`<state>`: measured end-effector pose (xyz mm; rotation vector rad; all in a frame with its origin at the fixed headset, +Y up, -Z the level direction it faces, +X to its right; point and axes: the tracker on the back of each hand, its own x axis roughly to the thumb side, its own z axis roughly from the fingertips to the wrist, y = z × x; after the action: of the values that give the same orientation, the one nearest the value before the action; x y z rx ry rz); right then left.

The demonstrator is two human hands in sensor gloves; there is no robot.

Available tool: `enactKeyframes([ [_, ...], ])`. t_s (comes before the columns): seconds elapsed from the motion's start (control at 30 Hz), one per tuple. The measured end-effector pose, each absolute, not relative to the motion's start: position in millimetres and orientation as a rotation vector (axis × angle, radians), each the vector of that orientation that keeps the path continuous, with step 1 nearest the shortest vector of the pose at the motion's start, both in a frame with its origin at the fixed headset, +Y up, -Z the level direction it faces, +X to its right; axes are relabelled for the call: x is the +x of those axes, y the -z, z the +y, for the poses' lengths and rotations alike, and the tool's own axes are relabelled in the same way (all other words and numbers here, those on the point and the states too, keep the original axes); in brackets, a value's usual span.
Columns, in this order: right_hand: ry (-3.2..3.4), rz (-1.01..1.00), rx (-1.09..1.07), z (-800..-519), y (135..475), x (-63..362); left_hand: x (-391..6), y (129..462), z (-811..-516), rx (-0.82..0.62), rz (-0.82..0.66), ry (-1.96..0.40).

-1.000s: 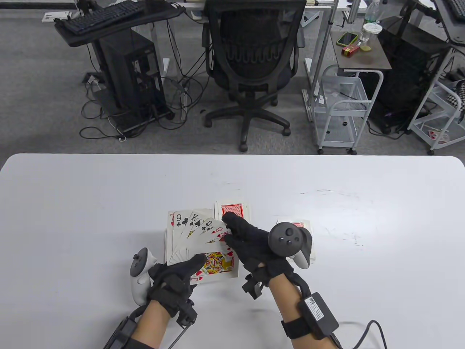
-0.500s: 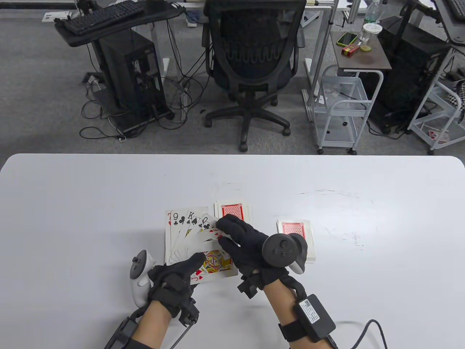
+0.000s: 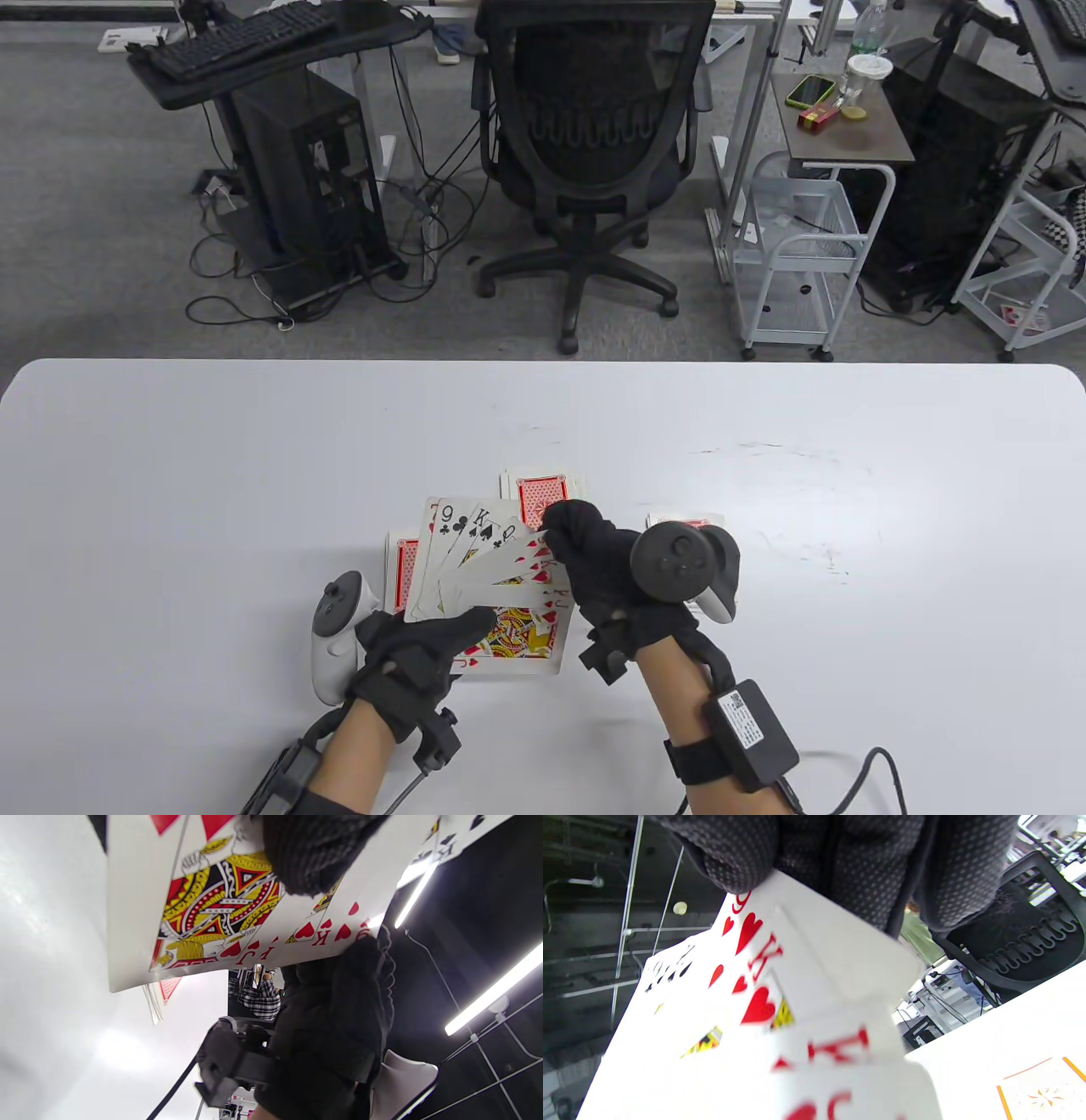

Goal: Four-player card dealing with fan arrangement

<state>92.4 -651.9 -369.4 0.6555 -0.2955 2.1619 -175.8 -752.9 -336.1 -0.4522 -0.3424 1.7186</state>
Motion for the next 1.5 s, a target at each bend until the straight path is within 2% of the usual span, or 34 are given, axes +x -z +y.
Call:
enactKeyframes([
  [0.3,-2.121,-0.551,0.573,-628.7,363.4,124.0,-164.3,335.3,-753.2,-0.563,-0.397,-1.586],
  [0.53,-2.057,-0.687,0.593,-614.0,355.5,131.7,-152.9,333.7,-757.2,-0.656,-0.434,-1.398],
  [0.77,-2.049,-0.796,0.554,-607.1,350.8,138.8,-147.7,334.0,-761.0,-0.709,-0.441,-1.341],
  [0.9,-2.119,-0.753,0.610,-610.0,352.0,131.3,-150.3,335.0,-760.7,-0.708,-0.435,-1.396],
  [1.07,-2.081,-0.498,0.757,-623.1,357.7,104.2,-157.6,336.7,-759.3,-0.687,-0.422,-1.460],
  [1.27,-2.104,-0.334,0.833,-641.2,358.4,75.6,-161.3,337.1,-757.9,-0.660,-0.426,-1.512],
  [1.43,-2.083,-0.342,0.799,-645.7,360.2,77.5,-165.2,338.3,-759.8,-0.641,-0.404,-1.553],
  [1.5,-2.050,-0.310,0.741,-646.9,362.7,85.7,-168.0,338.8,-757.5,-0.601,-0.398,-1.647],
])
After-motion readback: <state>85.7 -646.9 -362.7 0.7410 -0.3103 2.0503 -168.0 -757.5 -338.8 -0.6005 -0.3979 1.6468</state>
